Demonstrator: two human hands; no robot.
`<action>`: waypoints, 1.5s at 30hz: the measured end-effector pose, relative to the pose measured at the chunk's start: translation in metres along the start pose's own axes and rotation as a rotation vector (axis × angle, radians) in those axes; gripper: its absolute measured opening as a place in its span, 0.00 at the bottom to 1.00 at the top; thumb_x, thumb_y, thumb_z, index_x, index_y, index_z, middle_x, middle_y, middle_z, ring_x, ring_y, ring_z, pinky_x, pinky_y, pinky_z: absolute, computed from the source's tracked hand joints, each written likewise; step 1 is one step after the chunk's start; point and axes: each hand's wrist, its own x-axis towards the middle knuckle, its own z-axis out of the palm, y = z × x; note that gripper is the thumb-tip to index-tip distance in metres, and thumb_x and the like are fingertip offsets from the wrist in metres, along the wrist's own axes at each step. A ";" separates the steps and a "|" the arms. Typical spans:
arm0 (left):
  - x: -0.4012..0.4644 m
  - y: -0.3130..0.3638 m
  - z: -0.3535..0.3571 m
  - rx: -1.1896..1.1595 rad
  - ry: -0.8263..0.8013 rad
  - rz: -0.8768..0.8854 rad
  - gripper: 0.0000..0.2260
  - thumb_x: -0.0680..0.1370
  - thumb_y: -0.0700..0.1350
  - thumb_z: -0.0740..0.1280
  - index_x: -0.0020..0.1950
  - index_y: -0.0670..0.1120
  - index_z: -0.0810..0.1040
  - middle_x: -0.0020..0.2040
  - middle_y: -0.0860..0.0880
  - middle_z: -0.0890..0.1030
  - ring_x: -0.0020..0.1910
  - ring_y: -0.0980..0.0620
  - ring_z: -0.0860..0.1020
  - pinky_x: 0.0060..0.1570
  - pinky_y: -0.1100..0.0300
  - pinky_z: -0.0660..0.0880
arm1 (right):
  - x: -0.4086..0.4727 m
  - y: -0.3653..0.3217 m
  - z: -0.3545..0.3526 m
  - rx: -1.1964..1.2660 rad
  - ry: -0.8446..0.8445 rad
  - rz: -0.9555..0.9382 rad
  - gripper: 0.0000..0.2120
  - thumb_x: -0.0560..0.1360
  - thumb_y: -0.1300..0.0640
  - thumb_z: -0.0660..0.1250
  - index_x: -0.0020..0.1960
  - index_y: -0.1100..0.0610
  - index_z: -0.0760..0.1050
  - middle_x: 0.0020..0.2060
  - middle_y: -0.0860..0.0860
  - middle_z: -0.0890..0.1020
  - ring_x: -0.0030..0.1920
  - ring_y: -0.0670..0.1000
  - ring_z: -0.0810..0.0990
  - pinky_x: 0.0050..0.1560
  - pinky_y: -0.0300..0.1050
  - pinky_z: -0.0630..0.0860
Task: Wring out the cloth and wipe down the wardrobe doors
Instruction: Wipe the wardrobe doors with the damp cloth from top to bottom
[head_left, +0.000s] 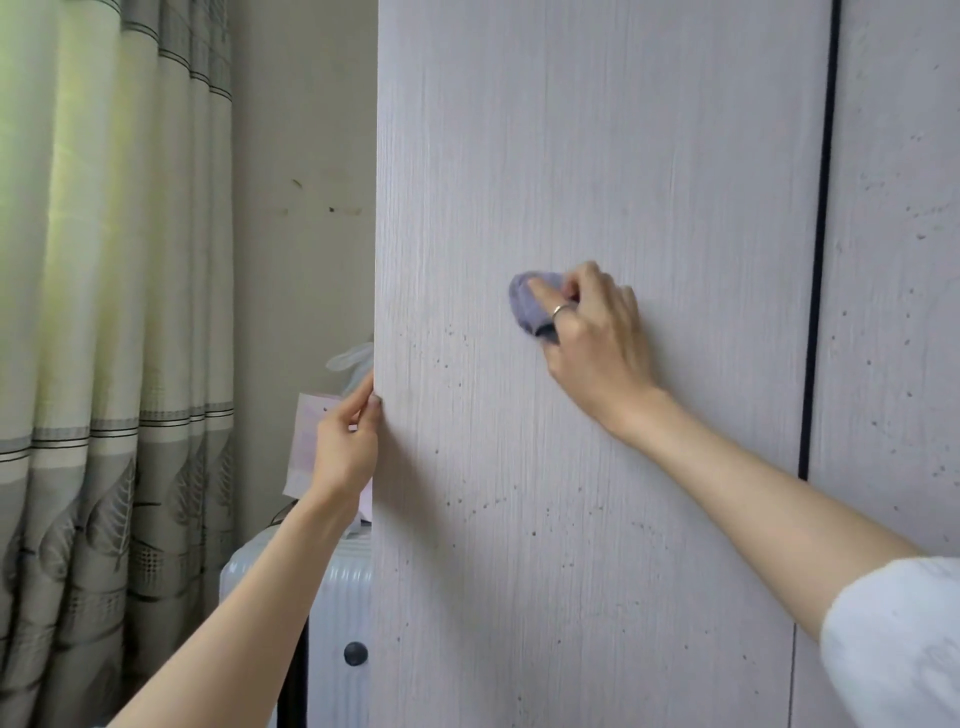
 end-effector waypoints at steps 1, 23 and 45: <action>0.001 -0.001 0.000 0.002 -0.004 -0.004 0.16 0.82 0.42 0.56 0.69 0.51 0.71 0.64 0.49 0.76 0.63 0.50 0.72 0.67 0.49 0.67 | 0.001 -0.006 0.001 0.033 0.019 0.103 0.23 0.59 0.67 0.76 0.54 0.63 0.79 0.39 0.62 0.75 0.37 0.62 0.76 0.36 0.50 0.71; 0.005 -0.010 -0.004 -0.030 -0.075 0.067 0.16 0.82 0.41 0.56 0.67 0.54 0.71 0.59 0.46 0.79 0.48 0.55 0.74 0.59 0.50 0.72 | -0.058 -0.064 0.031 0.018 -0.204 -0.689 0.14 0.68 0.58 0.60 0.50 0.58 0.80 0.40 0.54 0.77 0.37 0.55 0.74 0.36 0.46 0.65; 0.008 -0.021 -0.009 0.025 -0.102 0.084 0.17 0.82 0.43 0.56 0.55 0.67 0.72 0.50 0.68 0.77 0.49 0.57 0.75 0.54 0.56 0.72 | 0.088 -0.080 0.058 -0.105 -0.067 -0.055 0.18 0.55 0.67 0.75 0.45 0.57 0.80 0.40 0.57 0.75 0.39 0.59 0.75 0.37 0.46 0.57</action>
